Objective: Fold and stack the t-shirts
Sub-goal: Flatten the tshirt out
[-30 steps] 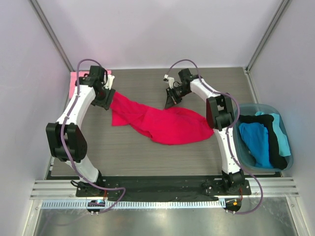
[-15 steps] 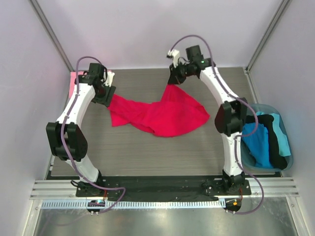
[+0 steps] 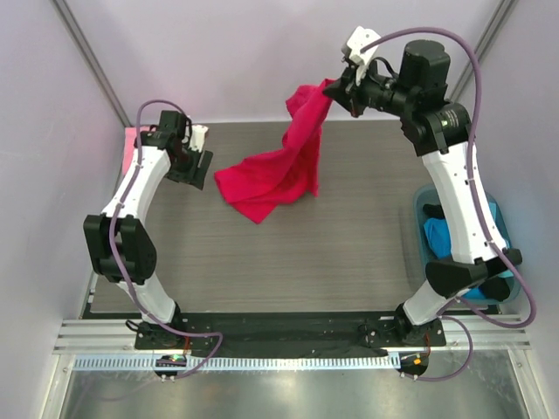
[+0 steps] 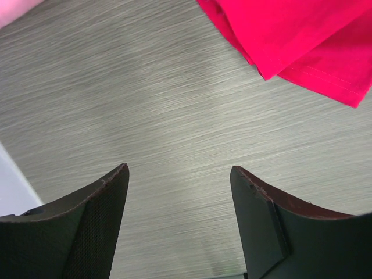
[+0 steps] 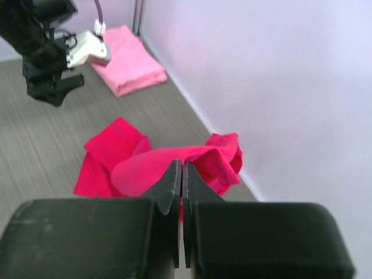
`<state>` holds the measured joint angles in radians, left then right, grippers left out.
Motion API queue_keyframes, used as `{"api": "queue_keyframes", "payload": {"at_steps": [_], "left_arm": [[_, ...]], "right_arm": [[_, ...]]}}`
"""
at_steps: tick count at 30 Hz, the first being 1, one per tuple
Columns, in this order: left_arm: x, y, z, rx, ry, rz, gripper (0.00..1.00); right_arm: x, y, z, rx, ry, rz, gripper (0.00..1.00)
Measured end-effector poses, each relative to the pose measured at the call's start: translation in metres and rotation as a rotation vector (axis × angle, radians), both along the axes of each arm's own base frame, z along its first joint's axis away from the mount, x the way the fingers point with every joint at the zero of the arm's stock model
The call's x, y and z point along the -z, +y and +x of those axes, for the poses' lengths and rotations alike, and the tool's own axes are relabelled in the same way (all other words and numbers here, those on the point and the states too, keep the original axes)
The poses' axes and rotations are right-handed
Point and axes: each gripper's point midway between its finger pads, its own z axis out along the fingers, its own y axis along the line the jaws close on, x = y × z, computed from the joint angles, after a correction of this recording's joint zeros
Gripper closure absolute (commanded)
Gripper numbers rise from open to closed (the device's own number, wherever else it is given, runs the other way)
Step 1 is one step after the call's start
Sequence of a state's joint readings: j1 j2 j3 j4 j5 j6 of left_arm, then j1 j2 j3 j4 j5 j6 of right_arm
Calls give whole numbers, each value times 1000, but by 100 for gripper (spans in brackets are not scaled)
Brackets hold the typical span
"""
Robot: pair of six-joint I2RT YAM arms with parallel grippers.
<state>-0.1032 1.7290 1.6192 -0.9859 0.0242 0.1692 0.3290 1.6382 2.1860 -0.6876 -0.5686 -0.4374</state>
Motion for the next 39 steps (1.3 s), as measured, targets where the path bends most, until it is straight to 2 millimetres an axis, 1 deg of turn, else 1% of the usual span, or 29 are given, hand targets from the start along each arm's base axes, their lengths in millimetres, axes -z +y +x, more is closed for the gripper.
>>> {"api": "queue_keyframes", "payload": {"at_steps": [1, 3, 4, 5, 7, 8, 10, 12, 13, 15, 17, 19, 21, 25, 27, 31, 34, 39], "left_arm": [[2, -4, 0, 8, 6, -12, 28], [9, -11, 1, 24, 27, -36, 28], [14, -16, 1, 34, 42, -49, 31], [21, -21, 1, 46, 65, -66, 37], [34, -32, 3, 70, 111, -93, 40], [41, -40, 6, 85, 129, -107, 39], [56, -56, 12, 118, 164, -123, 38], [72, -74, 11, 158, 199, -118, 40], [78, -82, 11, 175, 213, -114, 45], [87, -99, 13, 209, 237, -103, 49], [94, -116, 22, 240, 235, -98, 50], [102, -123, 29, 251, 235, -89, 50], [108, -121, 31, 245, 244, -75, 51], [117, -110, 34, 220, 261, -47, 54], [118, -106, 35, 211, 260, -32, 54], [118, -100, 37, 200, 252, -2, 50], [118, -99, 35, 198, 254, 5, 50], [118, -98, 35, 198, 256, 6, 52]], "right_arm": [[6, -1, -1, 7, 8, -7, 99], [27, -4, 1, 31, 50, -32, 99], [43, -6, 5, 49, 81, -49, 99], [60, -8, 12, 71, 116, -68, 99], [88, -10, 23, 105, 176, -101, 99], [101, -12, 31, 129, 201, -119, 99], [119, -14, 44, 161, 233, -143, 99], [132, -15, 52, 184, 256, -161, 99], [136, -16, 55, 193, 260, -166, 99], [137, -18, 57, 205, 262, -171, 99], [135, -19, 58, 212, 256, -169, 99], [133, -19, 59, 216, 248, -167, 99], [132, -20, 59, 220, 244, -170, 99], [133, -23, 60, 230, 236, -181, 99], [133, -24, 59, 233, 235, -186, 99], [135, -25, 57, 232, 236, -191, 99], [135, -25, 57, 232, 236, -191, 99], [135, -25, 57, 232, 236, -191, 99]]}}
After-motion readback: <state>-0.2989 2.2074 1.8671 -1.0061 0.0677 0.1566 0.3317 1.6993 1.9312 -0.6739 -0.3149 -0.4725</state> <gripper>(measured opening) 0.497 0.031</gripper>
